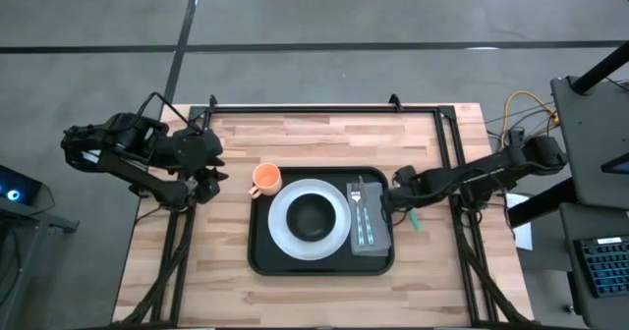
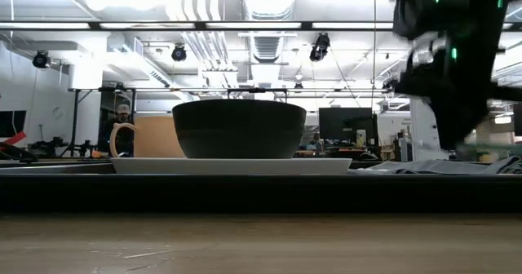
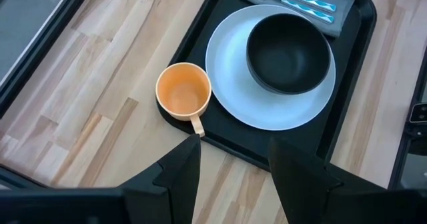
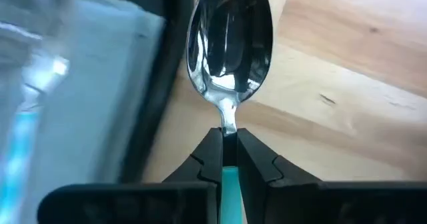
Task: Set up tray
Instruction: Put the blue spoon on top of the gray napkin to the right of the blue patterned knife
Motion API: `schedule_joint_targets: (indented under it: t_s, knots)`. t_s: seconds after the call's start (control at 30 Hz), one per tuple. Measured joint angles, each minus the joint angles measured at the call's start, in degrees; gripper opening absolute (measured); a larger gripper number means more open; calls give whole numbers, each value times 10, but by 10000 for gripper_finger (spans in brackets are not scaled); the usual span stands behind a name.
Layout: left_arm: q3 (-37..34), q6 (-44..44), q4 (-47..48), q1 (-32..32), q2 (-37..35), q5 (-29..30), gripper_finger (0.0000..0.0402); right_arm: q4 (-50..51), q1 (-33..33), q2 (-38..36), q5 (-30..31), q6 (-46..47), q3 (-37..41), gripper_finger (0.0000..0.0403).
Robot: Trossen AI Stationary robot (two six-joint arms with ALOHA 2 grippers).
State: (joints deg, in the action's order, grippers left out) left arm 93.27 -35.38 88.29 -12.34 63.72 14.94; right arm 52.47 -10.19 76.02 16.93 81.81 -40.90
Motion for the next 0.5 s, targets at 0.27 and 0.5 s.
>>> schedule_joint_targets:
  t_s: [0.27, 0.5]
  knots:
    - [-4, -34, 0, 0, 0, 0, 158, 81, -91, 34, 81, 156, -159, 13]
    - [-4, -39, 0, 0, 0, 0, 158, 65, -119, 161, 95, 192, -227, 12]
